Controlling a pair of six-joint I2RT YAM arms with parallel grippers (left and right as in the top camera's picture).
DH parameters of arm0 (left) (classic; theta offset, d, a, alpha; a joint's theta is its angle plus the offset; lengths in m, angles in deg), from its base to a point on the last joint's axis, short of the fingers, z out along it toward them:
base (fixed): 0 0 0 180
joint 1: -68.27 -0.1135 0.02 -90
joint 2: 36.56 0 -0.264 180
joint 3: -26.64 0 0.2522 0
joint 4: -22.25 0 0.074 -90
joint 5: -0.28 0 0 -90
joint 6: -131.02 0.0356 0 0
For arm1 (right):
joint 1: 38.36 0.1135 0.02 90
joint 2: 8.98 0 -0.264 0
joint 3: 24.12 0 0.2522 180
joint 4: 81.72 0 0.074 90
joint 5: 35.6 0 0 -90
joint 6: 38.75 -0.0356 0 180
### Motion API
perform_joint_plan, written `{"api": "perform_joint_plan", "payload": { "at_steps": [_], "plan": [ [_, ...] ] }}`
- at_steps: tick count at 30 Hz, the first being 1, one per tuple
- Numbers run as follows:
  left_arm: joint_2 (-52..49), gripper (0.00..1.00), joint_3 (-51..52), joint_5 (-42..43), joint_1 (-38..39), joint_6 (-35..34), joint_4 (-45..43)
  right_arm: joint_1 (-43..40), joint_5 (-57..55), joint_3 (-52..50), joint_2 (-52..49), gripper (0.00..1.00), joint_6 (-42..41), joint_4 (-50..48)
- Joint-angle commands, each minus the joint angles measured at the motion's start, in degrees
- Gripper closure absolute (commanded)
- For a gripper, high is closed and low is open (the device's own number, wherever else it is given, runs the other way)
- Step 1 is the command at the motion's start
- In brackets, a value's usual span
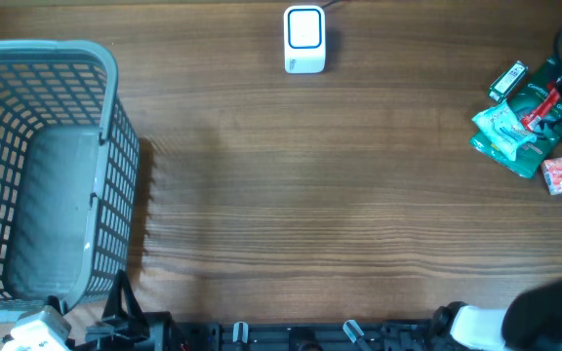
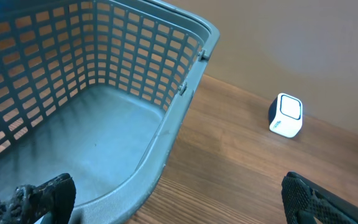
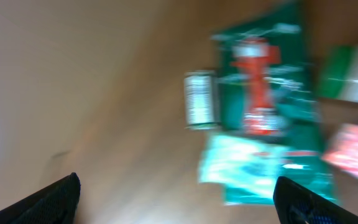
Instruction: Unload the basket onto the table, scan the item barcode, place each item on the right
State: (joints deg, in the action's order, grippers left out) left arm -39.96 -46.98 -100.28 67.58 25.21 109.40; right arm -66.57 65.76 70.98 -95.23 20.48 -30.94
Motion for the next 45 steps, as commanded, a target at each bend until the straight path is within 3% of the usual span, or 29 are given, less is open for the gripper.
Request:
{"api": "perform_joint_plan", "payload": {
  "at_steps": [1,5,7,11,14,20,22,28,36,40,45],
  "plan": [
    [0.4,0.00,0.0,0.3,0.2,-0.1,0.0,4.5,19.8,1.0,6.7,0.00,2.2,0.3],
    [0.4,0.00,0.0,0.3,0.2,-0.1,-0.1,12.5,24.1,1.0,13.9,0.00,3.8,0.2],
    [0.4,0.00,0.0,0.3,0.2,-0.1,0.0,16.4,30.5,1.0,18.1,0.00,-1.9,2.1],
    [0.4,0.00,0.0,0.3,0.2,-0.1,-0.1,18.9,30.5,1.0,22.2,0.00,-11.1,7.8],
    [0.4,0.00,0.0,0.3,0.2,-0.1,0.0,18.8,23.5,1.0,22.4,0.00,-7.8,14.4],
    [0.4,0.00,0.0,0.3,0.2,-0.1,0.0,19.6,22.1,1.0,22.4,0.00,20.7,16.0],
    [0.4,0.00,0.0,0.3,0.2,-0.1,-0.1,19.7,21.4,0.3,23.1,0.00,26.8,15.3],
    [0.4,0.00,0.0,0.3,0.2,-0.1,-0.1,24.4,18.2,-11.0,37.9,0.00,38.2,-0.9],
    [0.4,0.00,0.0,0.3,0.2,-0.1,-0.1,29.9,12.5,-39.0,64.5,0.00,38.3,-25.7],
    [0.4,0.00,0.0,0.3,0.2,-0.1,-0.1,29.9,12.4,-51.1,70.9,0.00,36.6,-36.5],
    [0.4,0.00,0.0,0.3,0.2,-0.1,0.0,29.9,3.6,-63.9,81.8,0.00,32.4,-41.6]
  ]
}}
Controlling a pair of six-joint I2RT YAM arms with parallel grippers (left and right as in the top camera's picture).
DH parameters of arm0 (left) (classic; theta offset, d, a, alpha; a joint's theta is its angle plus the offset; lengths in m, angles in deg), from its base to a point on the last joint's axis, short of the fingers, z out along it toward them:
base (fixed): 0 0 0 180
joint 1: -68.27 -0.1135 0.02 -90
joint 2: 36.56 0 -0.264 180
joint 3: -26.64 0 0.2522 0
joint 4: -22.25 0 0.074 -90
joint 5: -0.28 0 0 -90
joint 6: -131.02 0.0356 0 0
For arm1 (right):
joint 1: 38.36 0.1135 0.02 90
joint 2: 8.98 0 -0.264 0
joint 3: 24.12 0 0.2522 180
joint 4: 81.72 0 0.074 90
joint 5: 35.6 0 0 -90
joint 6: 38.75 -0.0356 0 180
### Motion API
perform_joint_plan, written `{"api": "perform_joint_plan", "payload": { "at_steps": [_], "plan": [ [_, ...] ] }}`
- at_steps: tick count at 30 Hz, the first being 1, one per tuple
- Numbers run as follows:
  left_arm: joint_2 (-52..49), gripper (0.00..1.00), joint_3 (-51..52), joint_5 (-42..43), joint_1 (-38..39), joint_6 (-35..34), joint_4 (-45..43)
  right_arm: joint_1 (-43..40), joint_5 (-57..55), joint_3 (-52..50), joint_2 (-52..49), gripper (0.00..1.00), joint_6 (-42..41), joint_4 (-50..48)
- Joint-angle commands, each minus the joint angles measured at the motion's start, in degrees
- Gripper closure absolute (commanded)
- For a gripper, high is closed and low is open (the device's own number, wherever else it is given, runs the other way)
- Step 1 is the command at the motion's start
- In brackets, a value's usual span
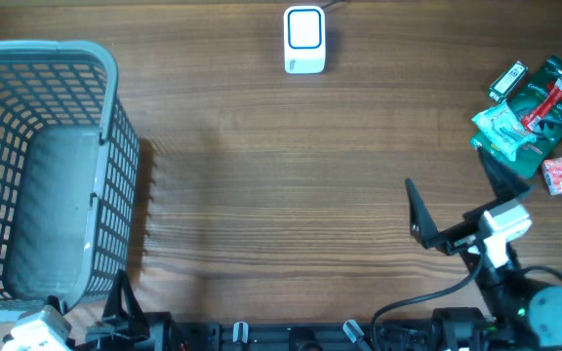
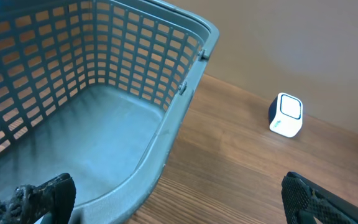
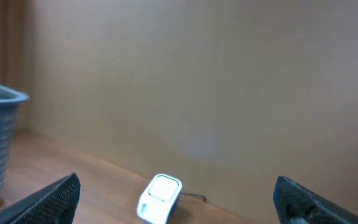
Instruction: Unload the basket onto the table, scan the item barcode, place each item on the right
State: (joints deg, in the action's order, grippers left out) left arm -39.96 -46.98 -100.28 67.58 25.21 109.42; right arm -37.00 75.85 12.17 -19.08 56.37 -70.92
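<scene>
The white barcode scanner (image 1: 304,39) stands at the table's far middle, and it also shows low in the right wrist view as the scanner (image 3: 159,198). A pile of packaged items (image 1: 525,112) lies at the far right: a green pack with a red tool, a teal pack, a small white-green pack and a small red pack (image 1: 561,175). My right gripper (image 1: 445,171) hovers open and empty at the front right, left of the pile, facing the scanner. My left gripper (image 2: 178,185) is open and empty over the near rim of the basket.
A large grey mesh basket (image 1: 105,175) fills the left side of the table, with its rim (image 2: 191,81) close in the left wrist view. The scanner's cable runs off the far edge. Bare wood lies between basket, scanner and items.
My right gripper was over the item pile at the right edge, looking down on the packs. Now it is back at the front right, level, facing the scanner, empty. The left arm has not moved.
</scene>
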Motion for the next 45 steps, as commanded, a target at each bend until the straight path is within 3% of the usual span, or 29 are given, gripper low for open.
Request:
{"api": "perform_joint_plan", "payload": {
  "at_steps": [1,9,17,22,30,35,45],
  "plan": [
    [0.4,0.00,0.0,0.3,0.2,-0.1,-0.1,0.3,-7.4,-7.5,8.2,0.00,-3.7,-2.9],
    [0.4,0.00,0.0,0.3,0.2,-0.1,-0.1,0.5,-8.2,-21.6,10.0,0.00,-4.2,-18.2],
    [0.4,0.00,0.0,0.3,0.2,-0.1,-0.1,-2.1,-7.4,-22.2,10.0,0.00,-5.2,-6.4],
    [0.4,0.00,0.0,0.3,0.2,-0.1,-0.1,-2.1,-8.8,-22.2,10.0,0.00,-0.7,2.2],
    [0.4,0.00,0.0,0.3,0.2,-0.1,-0.1,-1.5,-10.0,-22.2,10.0,0.00,7.4,2.1],
    [0.4,0.00,0.0,0.3,0.2,-0.1,-0.1,3.0,-10.0,-22.2,9.9,0.00,7.3,2.1],
    [0.4,0.00,0.0,0.3,0.2,-0.1,-0.1,2.9,-10.0,-22.2,9.9,0.00,7.3,2.1]
  ]
}}
